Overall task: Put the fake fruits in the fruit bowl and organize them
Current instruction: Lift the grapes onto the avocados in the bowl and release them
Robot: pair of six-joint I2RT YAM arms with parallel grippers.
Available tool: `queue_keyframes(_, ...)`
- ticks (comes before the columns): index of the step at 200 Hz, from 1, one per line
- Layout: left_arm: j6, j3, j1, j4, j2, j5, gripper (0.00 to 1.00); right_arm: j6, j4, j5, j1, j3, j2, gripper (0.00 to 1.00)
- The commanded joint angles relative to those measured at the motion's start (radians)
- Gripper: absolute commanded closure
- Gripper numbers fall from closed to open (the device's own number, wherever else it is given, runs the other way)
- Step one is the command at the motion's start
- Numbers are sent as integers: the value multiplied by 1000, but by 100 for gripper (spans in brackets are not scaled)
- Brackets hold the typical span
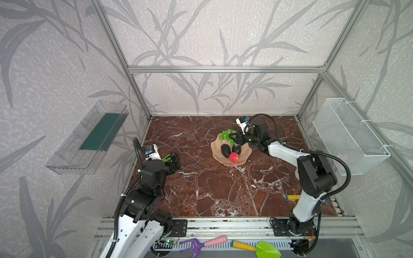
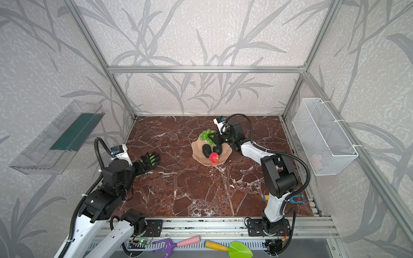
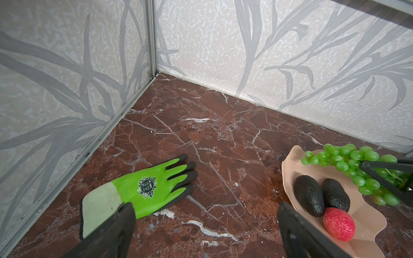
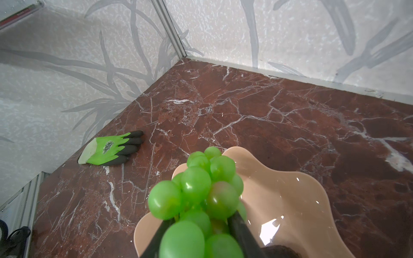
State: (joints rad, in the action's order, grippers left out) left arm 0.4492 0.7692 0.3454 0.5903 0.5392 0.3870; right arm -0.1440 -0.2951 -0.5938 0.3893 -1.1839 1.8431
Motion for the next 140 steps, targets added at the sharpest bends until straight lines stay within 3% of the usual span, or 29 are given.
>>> queue_keyframes(1,14,-4,-5,3,1,28,1,48,-31,-69,-12,-53,41,63)
queue_keyframes(104,20,-10,-6,-3,2,28,1,182,130,-14,-33,-160,177,59)
queue_keyframes(140,21,-11,-6,-4,1,24,1,204,123,47,-38,-122,154,50)
